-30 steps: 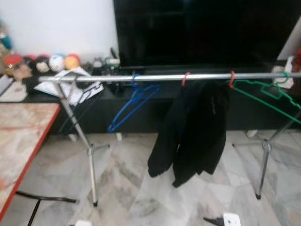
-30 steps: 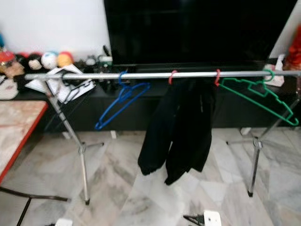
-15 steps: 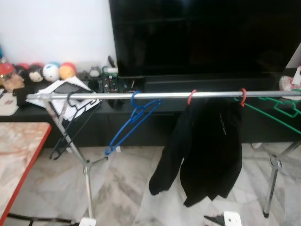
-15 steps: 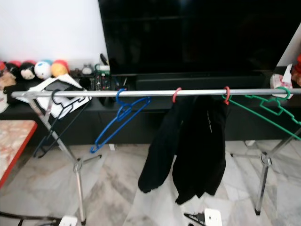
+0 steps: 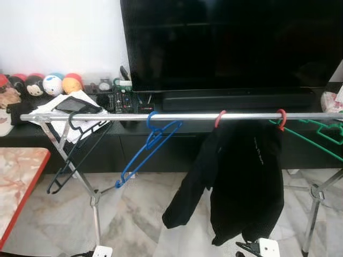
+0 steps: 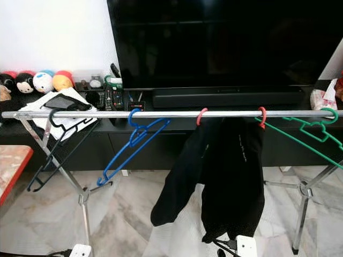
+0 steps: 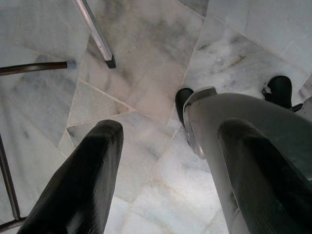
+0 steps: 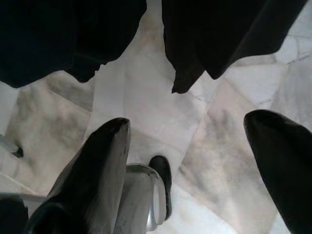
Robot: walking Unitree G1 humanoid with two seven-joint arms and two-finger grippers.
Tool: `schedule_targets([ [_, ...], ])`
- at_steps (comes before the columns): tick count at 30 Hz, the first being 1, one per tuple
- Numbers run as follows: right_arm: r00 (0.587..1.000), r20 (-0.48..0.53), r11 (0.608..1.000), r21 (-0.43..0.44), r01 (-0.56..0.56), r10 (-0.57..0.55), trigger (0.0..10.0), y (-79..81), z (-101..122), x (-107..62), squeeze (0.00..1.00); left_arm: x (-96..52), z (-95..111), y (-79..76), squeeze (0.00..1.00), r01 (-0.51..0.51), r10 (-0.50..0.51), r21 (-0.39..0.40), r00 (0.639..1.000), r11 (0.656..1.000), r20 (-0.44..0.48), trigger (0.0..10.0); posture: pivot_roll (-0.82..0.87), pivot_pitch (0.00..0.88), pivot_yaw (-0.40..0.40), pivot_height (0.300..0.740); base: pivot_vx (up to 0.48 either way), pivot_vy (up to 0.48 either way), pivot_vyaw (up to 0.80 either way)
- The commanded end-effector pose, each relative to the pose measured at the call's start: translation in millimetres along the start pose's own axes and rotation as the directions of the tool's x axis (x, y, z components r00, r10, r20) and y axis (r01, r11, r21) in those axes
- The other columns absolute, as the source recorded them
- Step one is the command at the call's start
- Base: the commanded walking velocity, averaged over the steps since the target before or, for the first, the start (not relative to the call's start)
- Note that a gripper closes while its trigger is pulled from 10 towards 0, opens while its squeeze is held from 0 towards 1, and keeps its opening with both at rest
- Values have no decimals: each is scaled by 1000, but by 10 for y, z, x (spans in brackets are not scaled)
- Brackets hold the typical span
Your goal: Hang hanger
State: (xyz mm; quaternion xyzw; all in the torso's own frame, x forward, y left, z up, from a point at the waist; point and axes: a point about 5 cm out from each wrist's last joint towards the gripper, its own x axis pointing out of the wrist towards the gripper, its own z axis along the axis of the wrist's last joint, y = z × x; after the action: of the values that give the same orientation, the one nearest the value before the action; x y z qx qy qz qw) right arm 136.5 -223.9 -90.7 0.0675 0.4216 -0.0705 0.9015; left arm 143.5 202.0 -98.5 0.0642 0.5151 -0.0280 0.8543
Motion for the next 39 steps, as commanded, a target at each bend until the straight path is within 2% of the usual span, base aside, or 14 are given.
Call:
schedule_targets([
  [1,999,29,1000,25,15,-15,10000,-22,23,-5,0,-9,-31,31,0,-3,3,-5,1000,1000,-6,10000,-79,1,1,727,0,0,0],
  [5,999,42,1000,22,22,-23,10000,-29,30,-9,0,-17,-49,58,0,-4,4,-7,1000,1000,-3,10000,-82,1,0,727,0,0,0],
  [8,985,138,993,75,92,-101,10000,-60,78,-36,0,-33,-74,124,0,-15,15,-7,1000,1000,1,10000,-77,1,0,727,0,0,0],
  [17,950,276,984,140,113,-149,10000,-58,168,-78,0,-40,-92,143,0,-13,13,8,1000,1000,-2,10000,-93,0,15,727,0,0,0],
  [31,900,419,992,89,93,-122,10000,-18,304,-122,0,-29,-80,76,0,-5,5,21,1000,1000,5,10000,-100,0,21,727,0,0,0],
  [32,883,455,993,84,89,-117,10000,-34,380,-124,0,-29,-82,75,0,-5,5,22,1000,1000,4,10000,-100,0,21,727,0,0,0],
  [33,814,570,994,67,88,-110,10000,-109,703,-149,0,-30,-84,76,0,-5,5,22,1000,1000,4,10000,-100,0,21,727,0,0,0],
  [35,707,701,995,42,88,-92,10000,-173,1117,-252,0,-30,-85,80,0,-6,6,22,1000,1000,4,10000,-95,0,20,727,0,0,0],
  [36,679,729,995,39,91,-91,10000,-184,1210,-298,0,-33,-80,104,0,-9,9,22,1000,1000,5,10000,-94,0,20,727,0,0,0],
  [39,666,740,994,38,98,-94,10000,-193,1235,-332,0,-39,-66,158,0,-15,15,21,1000,1000,7,10000,-92,0,20,727,0,0,0],
])
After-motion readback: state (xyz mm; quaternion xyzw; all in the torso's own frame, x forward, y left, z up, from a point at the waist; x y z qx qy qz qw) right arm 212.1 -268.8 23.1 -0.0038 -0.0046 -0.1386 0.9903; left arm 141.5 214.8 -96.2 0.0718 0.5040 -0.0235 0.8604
